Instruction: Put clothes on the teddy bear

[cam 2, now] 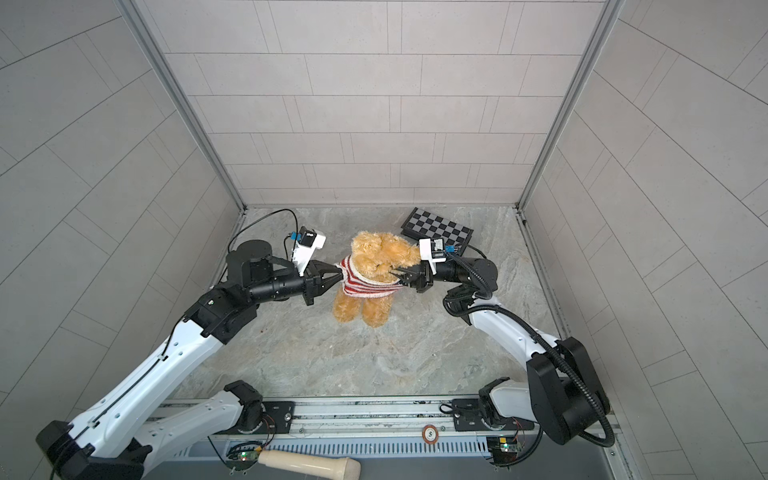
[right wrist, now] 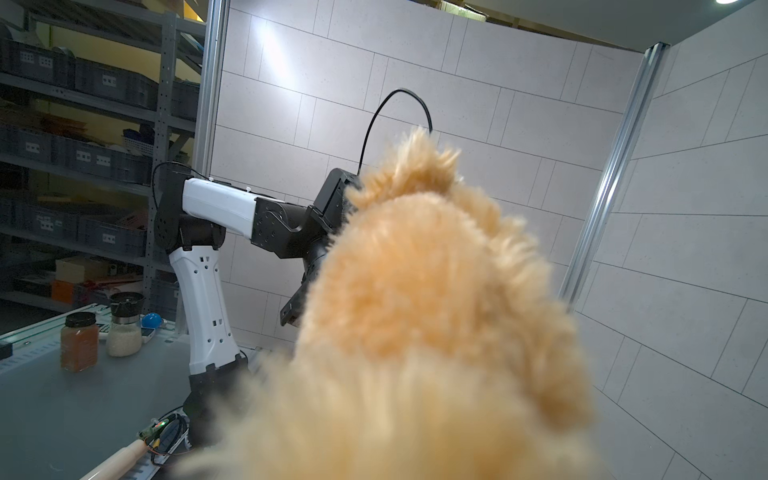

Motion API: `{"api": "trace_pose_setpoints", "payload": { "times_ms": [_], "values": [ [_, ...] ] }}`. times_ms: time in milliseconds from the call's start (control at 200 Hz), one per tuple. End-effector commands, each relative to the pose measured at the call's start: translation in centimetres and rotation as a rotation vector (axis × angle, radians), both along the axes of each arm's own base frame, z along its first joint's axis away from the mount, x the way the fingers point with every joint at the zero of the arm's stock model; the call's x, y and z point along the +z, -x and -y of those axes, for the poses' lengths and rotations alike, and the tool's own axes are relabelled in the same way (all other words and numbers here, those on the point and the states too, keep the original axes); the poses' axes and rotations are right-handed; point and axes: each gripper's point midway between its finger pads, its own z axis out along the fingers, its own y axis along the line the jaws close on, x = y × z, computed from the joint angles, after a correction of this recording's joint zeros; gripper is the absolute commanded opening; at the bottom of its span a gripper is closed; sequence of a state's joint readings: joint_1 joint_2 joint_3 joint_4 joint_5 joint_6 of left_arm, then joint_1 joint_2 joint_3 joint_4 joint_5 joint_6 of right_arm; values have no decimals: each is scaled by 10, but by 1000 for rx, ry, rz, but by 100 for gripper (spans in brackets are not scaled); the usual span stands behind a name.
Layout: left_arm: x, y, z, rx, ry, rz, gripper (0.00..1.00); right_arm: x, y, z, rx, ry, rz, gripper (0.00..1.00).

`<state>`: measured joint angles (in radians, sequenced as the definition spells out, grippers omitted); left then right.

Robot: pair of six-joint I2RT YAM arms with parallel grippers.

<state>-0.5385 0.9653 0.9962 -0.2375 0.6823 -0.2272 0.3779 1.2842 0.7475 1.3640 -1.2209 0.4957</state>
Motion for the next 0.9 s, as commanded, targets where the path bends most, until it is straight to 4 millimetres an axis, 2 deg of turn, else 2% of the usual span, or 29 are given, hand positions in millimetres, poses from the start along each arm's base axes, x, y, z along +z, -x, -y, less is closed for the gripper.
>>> {"api": "trace_pose_setpoints", "payload": {
  "times_ms": [0,180,240,305,375,436,516,551,616,661,731,816,896],
  "values": [
    [12,5,-5,18,12,62,0,21,4,3,15,-31,37,0],
    [4,10,-22,89,-56,28,0,17,-41,15,-99,-52,-71,0],
    [5,11,-28,116,-59,14,0,6,-55,18,-155,-16,-94,0],
    [7,12,-32,143,-61,-1,0,-15,-67,16,-232,68,-115,0],
    [8,12,-31,148,-40,-27,0,-34,-71,12,-306,163,-82,0],
    [7,7,-25,147,5,-66,0,-38,-69,6,-328,209,-59,0],
    [3,-5,-17,172,78,-130,0,-31,-67,0,-327,194,-46,36],
    [3,-12,-14,189,117,-155,0,-26,-69,1,-344,165,-52,47],
    [-3,-25,-14,255,182,-224,0,-21,-71,4,-360,134,-77,79],
    [-8,-33,-16,303,214,-265,0,-23,-72,6,-386,147,-79,92],
    [-14,-42,-19,360,264,-315,0,-30,-78,14,-465,169,-95,96],
    [-23,-48,-25,420,285,-361,0,-44,-98,31,-638,211,-140,99],
    [-32,-52,-28,460,284,-393,0,-59,-109,37,-703,268,-190,100]
  ]
}}
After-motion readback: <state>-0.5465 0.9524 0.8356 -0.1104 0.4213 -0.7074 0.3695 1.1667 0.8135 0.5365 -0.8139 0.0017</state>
